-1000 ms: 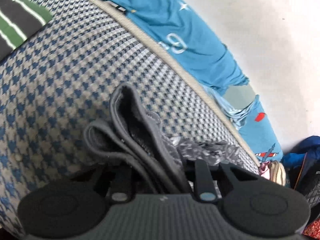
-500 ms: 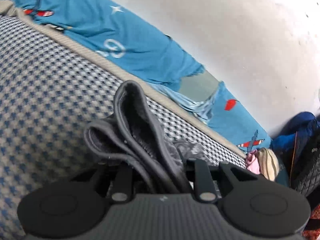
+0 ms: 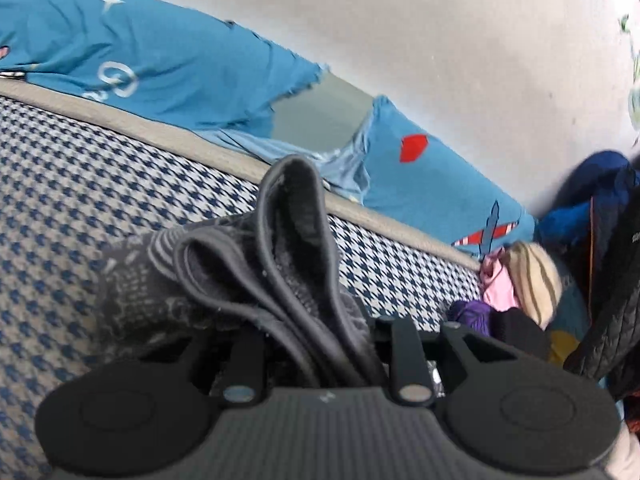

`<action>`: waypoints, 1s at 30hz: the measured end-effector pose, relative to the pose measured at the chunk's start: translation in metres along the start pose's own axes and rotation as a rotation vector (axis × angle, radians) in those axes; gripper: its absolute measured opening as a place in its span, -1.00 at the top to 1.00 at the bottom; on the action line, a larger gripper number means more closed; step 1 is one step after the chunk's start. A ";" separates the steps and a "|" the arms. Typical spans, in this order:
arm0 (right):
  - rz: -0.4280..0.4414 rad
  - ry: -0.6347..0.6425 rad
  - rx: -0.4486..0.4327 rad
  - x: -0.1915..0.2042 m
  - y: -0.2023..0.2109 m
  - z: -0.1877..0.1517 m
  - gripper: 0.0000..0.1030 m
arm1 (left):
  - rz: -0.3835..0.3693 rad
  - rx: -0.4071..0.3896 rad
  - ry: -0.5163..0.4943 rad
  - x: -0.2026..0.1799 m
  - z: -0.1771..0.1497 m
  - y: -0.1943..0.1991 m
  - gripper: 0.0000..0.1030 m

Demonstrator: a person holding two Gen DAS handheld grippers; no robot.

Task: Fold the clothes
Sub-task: 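Lower the held jacket edge onto the jacket and open the right tool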

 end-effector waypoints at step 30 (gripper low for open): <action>-0.201 -0.542 0.292 -0.110 -0.016 -0.053 0.25 | -0.048 0.037 -0.004 0.009 0.005 -0.016 -0.39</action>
Point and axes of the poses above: each gripper's, at about its wrist camera, not at the fingertips, and y roughly against the way its jaws point, x to its left, z to its top, the point moved 3 cm from there along -y, roughly the way its jaws point
